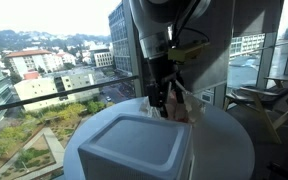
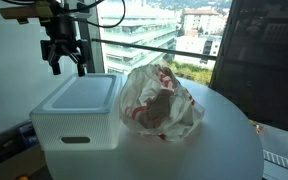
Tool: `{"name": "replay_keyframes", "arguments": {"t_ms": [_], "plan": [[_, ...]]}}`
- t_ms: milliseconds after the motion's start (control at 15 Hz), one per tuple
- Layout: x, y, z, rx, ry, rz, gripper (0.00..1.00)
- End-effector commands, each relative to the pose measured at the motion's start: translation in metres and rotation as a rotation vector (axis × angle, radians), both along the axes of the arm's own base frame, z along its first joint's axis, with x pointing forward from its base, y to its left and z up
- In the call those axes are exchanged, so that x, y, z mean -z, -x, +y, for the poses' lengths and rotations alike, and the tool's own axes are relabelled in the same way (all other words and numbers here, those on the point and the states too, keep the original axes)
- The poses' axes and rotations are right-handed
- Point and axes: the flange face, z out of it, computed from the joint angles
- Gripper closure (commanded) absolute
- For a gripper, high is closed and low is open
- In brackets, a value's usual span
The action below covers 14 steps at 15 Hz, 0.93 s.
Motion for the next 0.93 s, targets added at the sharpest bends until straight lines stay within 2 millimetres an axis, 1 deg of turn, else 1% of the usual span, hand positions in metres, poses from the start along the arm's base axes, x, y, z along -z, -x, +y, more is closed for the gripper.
{"name": "replay_keyframes", "arguments": {"t_ms": [0,133,400,667,867], "plan": [[0.011,-0.005,-0.002,0.036,0.033,-0.016,0.00],[0.026,-0.014,-0.015,0.103,0.064,-0.014,0.00],[0.062,-0.041,-0.054,0.298,0.114,-0.086,0.00],[0.097,-0.081,-0.106,0.518,0.099,-0.151,0.00],[0.112,-0.108,-0.137,0.671,0.077,-0.217,0.00]]}}
